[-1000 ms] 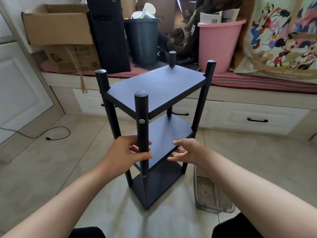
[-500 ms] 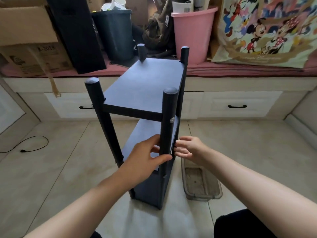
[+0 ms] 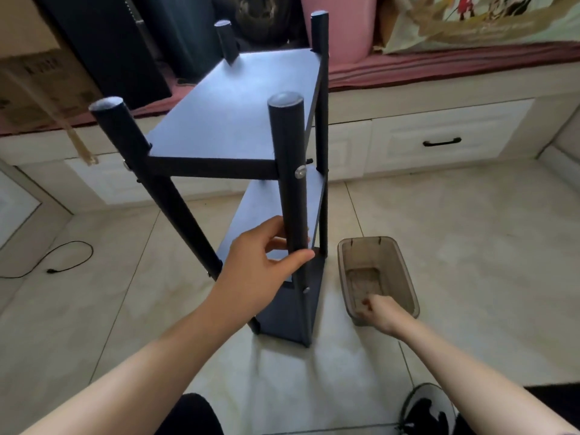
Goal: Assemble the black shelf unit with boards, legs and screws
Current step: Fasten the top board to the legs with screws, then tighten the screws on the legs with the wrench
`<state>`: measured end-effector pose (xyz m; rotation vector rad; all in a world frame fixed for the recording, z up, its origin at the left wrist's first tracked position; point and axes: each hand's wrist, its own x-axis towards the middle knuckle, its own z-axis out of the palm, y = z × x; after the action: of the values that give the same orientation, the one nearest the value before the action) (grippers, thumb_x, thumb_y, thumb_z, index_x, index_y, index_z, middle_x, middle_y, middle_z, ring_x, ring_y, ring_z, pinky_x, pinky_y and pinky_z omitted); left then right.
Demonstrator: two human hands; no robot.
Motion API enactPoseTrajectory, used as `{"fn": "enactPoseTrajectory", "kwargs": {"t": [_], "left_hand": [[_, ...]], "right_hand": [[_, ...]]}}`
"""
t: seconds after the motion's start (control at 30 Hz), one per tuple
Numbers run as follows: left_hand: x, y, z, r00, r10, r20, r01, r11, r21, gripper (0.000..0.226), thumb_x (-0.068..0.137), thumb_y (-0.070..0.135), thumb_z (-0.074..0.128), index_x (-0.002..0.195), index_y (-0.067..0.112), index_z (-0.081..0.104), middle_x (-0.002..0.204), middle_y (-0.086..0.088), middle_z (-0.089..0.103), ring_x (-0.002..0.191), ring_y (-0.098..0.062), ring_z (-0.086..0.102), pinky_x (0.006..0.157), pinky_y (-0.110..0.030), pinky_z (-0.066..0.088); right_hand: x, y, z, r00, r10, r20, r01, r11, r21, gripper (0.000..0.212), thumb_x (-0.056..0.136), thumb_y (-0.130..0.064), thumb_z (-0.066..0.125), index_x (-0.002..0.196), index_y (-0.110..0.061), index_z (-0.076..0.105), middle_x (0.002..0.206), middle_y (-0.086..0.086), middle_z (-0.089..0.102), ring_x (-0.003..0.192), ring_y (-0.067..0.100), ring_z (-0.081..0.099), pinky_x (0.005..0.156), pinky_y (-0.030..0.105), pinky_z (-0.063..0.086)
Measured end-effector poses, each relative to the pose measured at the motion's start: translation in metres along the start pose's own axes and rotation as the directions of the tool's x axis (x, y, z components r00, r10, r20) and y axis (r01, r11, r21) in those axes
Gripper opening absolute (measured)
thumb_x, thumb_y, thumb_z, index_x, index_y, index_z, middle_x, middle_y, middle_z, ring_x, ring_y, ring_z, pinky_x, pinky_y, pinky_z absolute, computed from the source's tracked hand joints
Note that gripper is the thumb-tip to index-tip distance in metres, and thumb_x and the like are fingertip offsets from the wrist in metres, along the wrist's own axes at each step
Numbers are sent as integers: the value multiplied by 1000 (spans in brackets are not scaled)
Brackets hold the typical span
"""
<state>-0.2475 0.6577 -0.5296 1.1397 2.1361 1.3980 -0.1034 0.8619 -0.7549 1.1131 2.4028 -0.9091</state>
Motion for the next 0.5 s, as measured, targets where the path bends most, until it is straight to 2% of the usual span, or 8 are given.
{"fn": "enactPoseTrajectory", "kwargs": {"t": [0.1, 0.2, 0.3, 0.43, 0.5], "left_hand": [[0, 0, 1, 1000, -2, -10, 2, 1000, 7, 18, 85, 25, 78, 98, 33, 68, 95, 20, 74, 98, 2, 68, 88, -22, 52], [1, 2, 0, 1000, 2, 6, -2, 999, 37, 19, 86, 24, 78, 97, 35, 67, 95, 22, 72, 96, 3, 68, 82, -14, 50], [1, 7, -1, 1000, 12, 15, -13, 998, 61, 20, 87, 24, 78, 98, 36, 66, 96, 25, 71, 95, 4, 67, 80, -12, 52], [-2, 8, 1, 1000, -4, -11, 5, 999, 54, 17, 88, 22, 76, 99, 31, 67, 96, 22, 71, 94, 2, 67, 87, -20, 52], [-4, 8, 3, 999, -18, -32, 19, 998, 57, 17, 88, 22, 76, 100, 30, 67, 95, 22, 71, 94, 2, 67, 84, -17, 52]], "right_hand": [[-6, -1, 14, 999, -46, 23, 49, 988, -146, 32, 97, -45, 51, 110, -18, 60, 113, 8, 65, 105, 30, 61, 84, 35, 48], [-16, -2, 25, 996, -86, 33, 91, 972, -215, 24, 97, -36, 51, 109, -19, 61, 114, 8, 64, 105, 31, 61, 85, 37, 49], [-31, -3, 35, 991, -116, 62, 126, 972, -200, 22, 95, -35, 56, 108, -18, 62, 112, 8, 66, 104, 29, 62, 83, 35, 52], [-51, -2, 50, 971, -175, 163, 195, 974, -116, 29, 92, -42, 63, 104, -16, 67, 104, 5, 69, 95, 22, 65, 81, 34, 54], [-54, -3, 54, 958, -190, 214, 207, 976, -62, 28, 89, -38, 64, 94, -11, 68, 94, 5, 70, 86, 19, 65, 76, 33, 51]]}}
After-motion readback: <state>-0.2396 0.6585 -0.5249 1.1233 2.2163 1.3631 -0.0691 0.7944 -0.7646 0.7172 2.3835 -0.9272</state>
